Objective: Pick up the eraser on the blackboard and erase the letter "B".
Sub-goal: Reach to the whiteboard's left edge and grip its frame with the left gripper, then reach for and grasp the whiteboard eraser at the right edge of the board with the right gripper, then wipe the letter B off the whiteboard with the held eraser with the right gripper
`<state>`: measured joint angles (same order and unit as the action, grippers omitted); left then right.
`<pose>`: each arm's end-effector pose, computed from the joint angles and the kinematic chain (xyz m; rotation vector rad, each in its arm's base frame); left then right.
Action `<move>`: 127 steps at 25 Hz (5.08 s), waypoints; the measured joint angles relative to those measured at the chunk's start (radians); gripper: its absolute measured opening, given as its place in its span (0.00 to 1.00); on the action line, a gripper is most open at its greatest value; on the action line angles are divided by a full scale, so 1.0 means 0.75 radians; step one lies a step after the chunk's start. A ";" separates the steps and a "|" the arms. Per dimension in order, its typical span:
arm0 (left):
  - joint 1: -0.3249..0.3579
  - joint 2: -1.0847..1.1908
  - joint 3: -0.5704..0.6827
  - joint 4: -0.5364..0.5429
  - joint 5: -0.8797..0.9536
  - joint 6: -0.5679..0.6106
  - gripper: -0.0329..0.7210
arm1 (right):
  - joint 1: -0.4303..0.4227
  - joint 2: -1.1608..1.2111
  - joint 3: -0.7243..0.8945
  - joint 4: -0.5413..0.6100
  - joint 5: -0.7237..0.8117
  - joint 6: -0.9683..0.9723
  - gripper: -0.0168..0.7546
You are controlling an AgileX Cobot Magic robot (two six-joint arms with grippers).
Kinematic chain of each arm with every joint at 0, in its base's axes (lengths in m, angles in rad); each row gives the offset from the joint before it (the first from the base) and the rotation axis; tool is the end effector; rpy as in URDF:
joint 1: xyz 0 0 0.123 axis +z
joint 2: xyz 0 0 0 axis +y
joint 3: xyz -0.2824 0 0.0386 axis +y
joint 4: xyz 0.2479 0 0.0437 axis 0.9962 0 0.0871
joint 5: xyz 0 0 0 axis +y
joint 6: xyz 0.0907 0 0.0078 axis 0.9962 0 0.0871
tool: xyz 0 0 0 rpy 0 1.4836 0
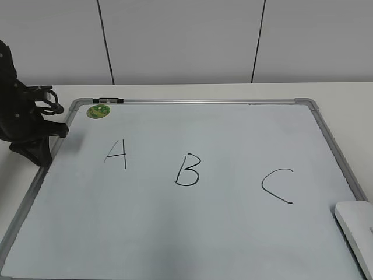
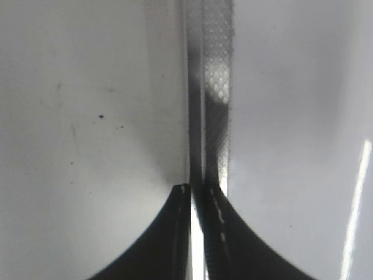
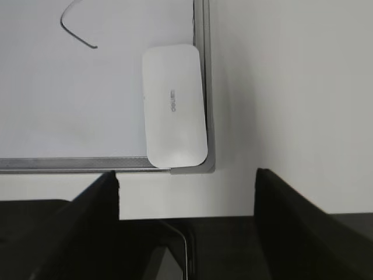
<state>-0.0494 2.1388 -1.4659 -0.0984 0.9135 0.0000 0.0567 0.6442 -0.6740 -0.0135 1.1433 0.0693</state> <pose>0.4113 -0.0274 0.1294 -0.0122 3.0695 -0.1256 0.0908 0.0040 0.2966 0.0135 2.5972 0.0277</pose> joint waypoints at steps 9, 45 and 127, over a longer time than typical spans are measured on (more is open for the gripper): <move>0.000 0.000 0.000 0.000 0.002 0.000 0.08 | 0.000 0.452 -0.030 0.036 -0.006 -0.122 0.71; 0.000 0.000 0.000 -0.007 0.002 0.000 0.09 | 0.000 1.170 -0.114 0.094 -0.421 -0.134 0.89; 0.000 0.000 0.000 -0.024 0.005 0.000 0.10 | 0.465 2.036 -1.475 0.130 0.082 -0.092 0.70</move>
<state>-0.0494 2.1388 -1.4659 -0.1162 0.9174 0.0000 0.4053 2.1713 -1.7801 0.0842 1.2048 0.0000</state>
